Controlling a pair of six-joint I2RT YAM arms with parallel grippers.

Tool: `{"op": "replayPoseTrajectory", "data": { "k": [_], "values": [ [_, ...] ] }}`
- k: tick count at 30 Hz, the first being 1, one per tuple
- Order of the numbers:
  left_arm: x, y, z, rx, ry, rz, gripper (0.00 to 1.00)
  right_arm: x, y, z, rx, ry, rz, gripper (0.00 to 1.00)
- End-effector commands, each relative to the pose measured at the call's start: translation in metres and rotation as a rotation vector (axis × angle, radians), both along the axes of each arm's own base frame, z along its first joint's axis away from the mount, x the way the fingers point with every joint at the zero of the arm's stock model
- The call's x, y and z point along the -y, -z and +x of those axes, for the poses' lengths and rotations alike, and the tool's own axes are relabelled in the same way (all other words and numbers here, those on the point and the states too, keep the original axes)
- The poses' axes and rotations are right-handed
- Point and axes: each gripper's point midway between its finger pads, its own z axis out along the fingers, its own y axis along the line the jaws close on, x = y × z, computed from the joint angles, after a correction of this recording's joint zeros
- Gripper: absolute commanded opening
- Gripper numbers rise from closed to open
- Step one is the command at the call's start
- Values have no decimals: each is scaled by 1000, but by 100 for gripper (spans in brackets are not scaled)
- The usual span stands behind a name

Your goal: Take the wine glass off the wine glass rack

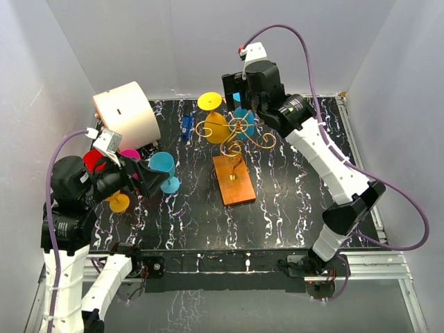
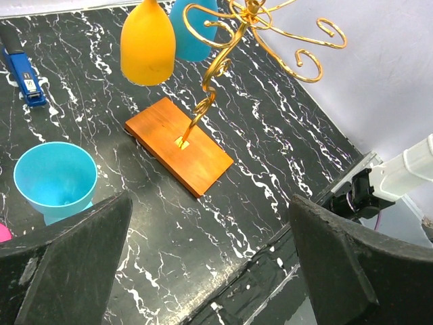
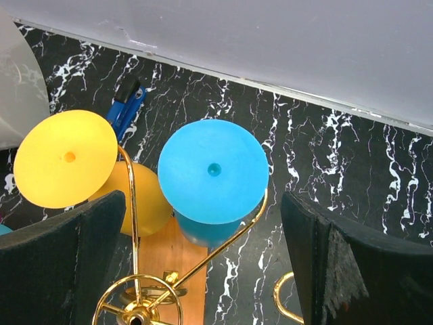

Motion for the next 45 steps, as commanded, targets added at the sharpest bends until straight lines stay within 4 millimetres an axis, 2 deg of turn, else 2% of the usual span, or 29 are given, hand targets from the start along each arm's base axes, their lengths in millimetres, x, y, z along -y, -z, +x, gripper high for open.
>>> {"op": "replayPoseTrajectory", "data": {
  "k": [1, 12, 17, 19, 25, 38, 45],
  "values": [
    [-1, 6, 5, -16, -1, 20, 99, 2, -13, 8, 35, 3, 16, 98],
    [-4, 12, 7, -34, -23, 34, 99, 2, 6, 19, -4, 13, 7, 98],
    [-5, 13, 8, -36, -26, 36, 99, 0, 4, 23, 2, 0, 30, 98],
    [-4, 13, 8, -39, -25, 37, 99, -4, 15, 31, -16, -2, 23, 98],
    [-5, 14, 8, -40, -30, 41, 99, -8, 19, 42, -22, -14, 42, 98],
    [-7, 15, 9, -39, -40, 51, 99, -12, 9, 54, 10, -2, 59, 98],
    [-9, 17, 8, -42, -47, 54, 99, -11, 7, 55, 16, 5, 58, 91]
  ]
}}
